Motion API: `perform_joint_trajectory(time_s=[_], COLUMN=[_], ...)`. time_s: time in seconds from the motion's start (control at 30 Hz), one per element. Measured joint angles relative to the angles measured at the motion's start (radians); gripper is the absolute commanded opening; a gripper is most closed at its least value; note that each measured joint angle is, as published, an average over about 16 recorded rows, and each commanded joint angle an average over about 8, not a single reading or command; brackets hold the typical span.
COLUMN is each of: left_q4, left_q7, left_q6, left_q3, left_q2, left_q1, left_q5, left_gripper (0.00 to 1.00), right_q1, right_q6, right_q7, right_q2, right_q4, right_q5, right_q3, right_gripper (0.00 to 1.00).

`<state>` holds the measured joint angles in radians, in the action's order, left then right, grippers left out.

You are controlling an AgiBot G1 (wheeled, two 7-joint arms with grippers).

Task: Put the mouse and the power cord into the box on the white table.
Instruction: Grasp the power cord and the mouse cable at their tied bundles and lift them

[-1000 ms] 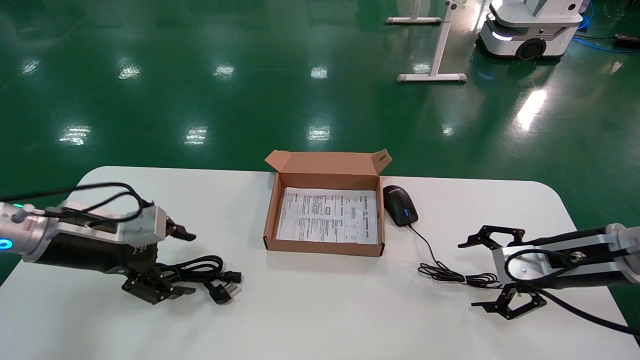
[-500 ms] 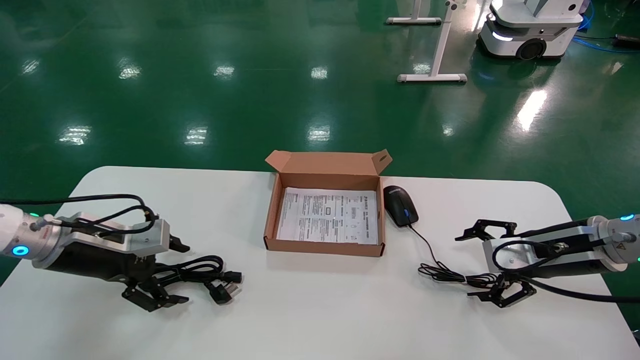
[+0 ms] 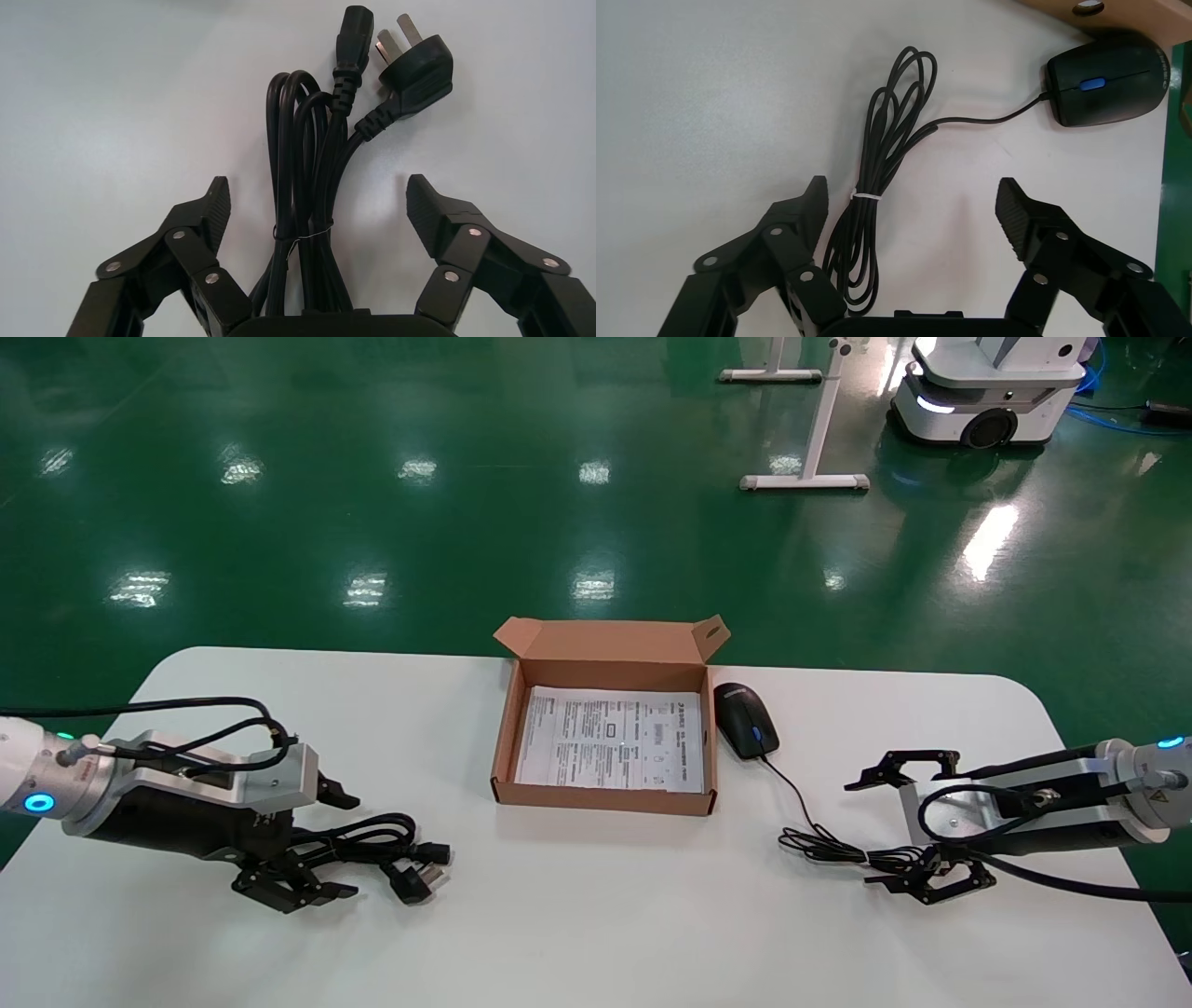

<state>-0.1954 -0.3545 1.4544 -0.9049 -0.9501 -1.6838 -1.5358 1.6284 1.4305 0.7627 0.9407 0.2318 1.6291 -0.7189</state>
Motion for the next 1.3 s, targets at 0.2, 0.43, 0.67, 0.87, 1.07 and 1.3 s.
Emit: perform_joint_trajectory(time_s=[0.2, 0.43, 0.67, 0.87, 1.07, 1.3], left_q4=[-0.007, -0.012, -0.015, -0.016, -0.017, -0.047], left_q7=[0.002, 0.003, 0.004, 0.004, 0.010, 0.026], left_q6=[0.000, 0.001, 0.001, 0.001, 0.016, 0.062], left_q3=[0.001, 0.001, 0.002, 0.002, 0.007, 0.026], left_q2=[0.003, 0.004, 0.005, 0.006, 0.016, 0.054], left_q1=[0.001, 0.002, 0.002, 0.003, -0.003, -0.033], left_q5=[0.001, 0.001, 0.002, 0.003, 0.011, 0.041], left_gripper=[0.00, 0.00, 0.00, 0.00, 0.00, 0.00], right_q1=[-0.003, -0.005, -0.006, -0.006, -0.003, 0.025], right_q6=[0.001, 0.001, 0.002, 0.002, -0.001, -0.011], right_q7=[-0.002, -0.004, -0.005, -0.005, -0.004, -0.013], right_q2=[-0.003, -0.005, -0.005, -0.006, -0.008, -0.017], right_q4=[0.007, 0.013, 0.015, 0.017, 0.021, 0.043], right_q5=[-0.003, -0.005, -0.006, -0.006, -0.007, -0.009], right_q3=[0.001, 0.002, 0.003, 0.003, 0.004, 0.010], right_gripper=[0.00, 0.00, 0.00, 0.00, 0.00, 0.00])
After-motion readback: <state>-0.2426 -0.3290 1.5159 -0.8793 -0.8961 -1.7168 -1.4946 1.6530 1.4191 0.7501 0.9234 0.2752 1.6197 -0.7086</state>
